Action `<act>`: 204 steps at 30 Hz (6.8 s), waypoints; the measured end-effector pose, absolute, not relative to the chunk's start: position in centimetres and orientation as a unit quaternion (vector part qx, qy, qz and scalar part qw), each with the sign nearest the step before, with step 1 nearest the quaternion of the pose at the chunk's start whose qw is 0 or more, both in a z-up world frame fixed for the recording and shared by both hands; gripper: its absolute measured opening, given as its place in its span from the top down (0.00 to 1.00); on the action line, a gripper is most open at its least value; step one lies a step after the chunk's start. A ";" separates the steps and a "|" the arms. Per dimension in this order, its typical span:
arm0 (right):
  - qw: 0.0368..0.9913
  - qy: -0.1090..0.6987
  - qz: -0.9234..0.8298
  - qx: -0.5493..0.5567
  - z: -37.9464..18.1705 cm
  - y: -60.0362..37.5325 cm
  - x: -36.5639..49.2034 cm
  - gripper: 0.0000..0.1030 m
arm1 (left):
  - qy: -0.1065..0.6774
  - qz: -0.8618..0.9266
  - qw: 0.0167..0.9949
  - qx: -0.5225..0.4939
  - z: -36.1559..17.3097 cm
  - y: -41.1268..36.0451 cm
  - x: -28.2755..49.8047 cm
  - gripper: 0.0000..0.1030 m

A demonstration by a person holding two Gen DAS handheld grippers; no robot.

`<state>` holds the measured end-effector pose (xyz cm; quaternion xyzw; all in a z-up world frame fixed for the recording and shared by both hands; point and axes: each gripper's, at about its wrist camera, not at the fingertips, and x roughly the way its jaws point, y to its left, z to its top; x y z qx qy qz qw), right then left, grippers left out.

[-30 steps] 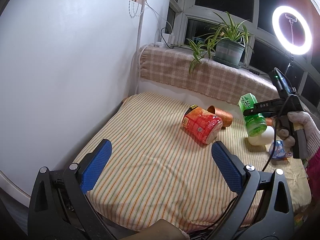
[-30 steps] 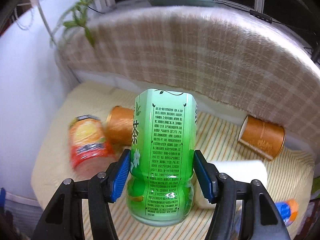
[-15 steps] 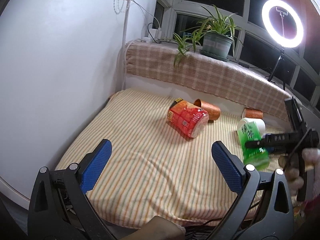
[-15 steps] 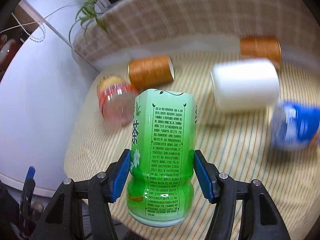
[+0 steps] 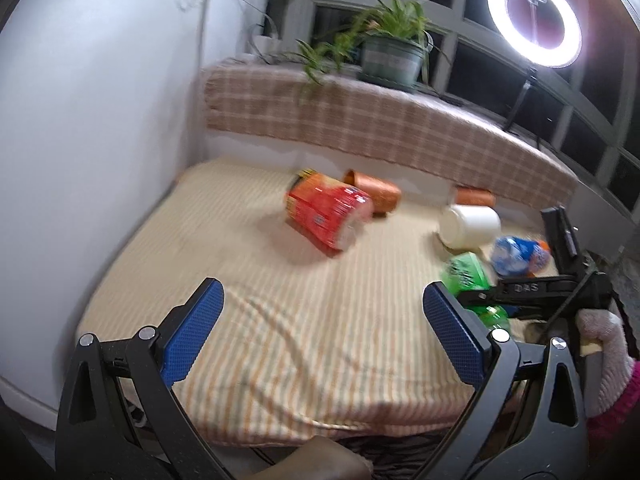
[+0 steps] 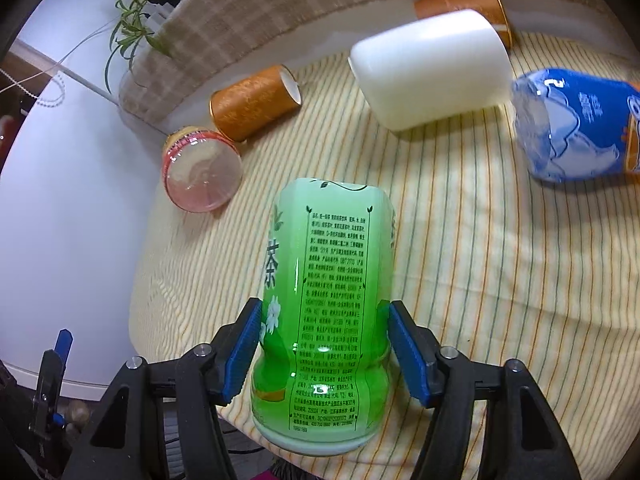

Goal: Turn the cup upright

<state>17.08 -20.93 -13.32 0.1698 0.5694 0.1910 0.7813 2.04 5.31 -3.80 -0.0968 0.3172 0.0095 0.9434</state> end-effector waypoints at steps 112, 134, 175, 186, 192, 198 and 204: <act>0.863 0.468 0.052 0.182 -12.6 -33.6 3.4 0.17 | 0.381 -0.147 0.913 -0.023 -6.8 -11.5 14.9 0.43; 0.867 0.464 0.053 0.172 -12.3 -33.0 3.3 0.17 | 0.414 -0.179 0.892 -0.043 -8.0 -11.0 14.1 0.30; 0.963 0.264 -0.057 0.013 -2.5 -26.3 2.1 0.00 | 0.260 -0.068 0.963 -0.031 -1.4 -4.0 3.0 0.11; 0.963 0.262 -0.055 0.014 -2.4 -26.1 2.5 0.00 | 0.250 -0.061 0.966 -0.029 -1.2 -3.8 2.8 0.00; 0.964 0.261 -0.055 0.014 -2.4 -26.1 2.5 0.00 | 0.249 -0.060 0.966 -0.029 -1.2 -3.7 2.9 0.00; 0.964 0.259 -0.054 0.010 -2.3 -25.9 2.5 0.00 | 0.249 -0.060 0.966 -0.028 -1.2 -3.8 2.9 0.00; 0.964 0.259 -0.053 0.010 -2.2 -25.8 2.3 0.00 | 0.249 -0.060 0.966 -0.028 -1.1 -3.7 2.8 0.00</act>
